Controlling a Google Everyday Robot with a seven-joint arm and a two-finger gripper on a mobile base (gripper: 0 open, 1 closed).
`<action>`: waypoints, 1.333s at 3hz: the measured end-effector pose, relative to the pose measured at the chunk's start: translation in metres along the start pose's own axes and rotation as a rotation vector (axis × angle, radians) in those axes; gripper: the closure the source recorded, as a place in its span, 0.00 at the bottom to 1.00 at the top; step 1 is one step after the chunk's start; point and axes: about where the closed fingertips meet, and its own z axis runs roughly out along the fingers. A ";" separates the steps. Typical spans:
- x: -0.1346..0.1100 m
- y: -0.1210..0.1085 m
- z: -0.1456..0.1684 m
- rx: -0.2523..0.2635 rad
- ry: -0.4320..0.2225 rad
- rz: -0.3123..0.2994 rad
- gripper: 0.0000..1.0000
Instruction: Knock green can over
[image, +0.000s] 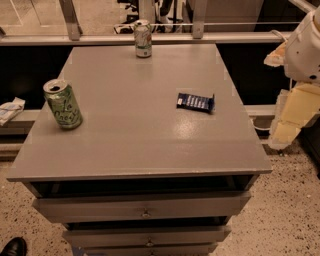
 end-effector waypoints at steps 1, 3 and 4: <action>0.000 0.000 0.000 0.000 0.000 0.000 0.00; -0.048 -0.002 0.033 -0.010 -0.206 0.040 0.00; -0.098 -0.010 0.058 -0.038 -0.386 0.069 0.00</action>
Offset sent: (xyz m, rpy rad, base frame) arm 0.0004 0.0061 -0.0036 0.0391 0.0004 0.0071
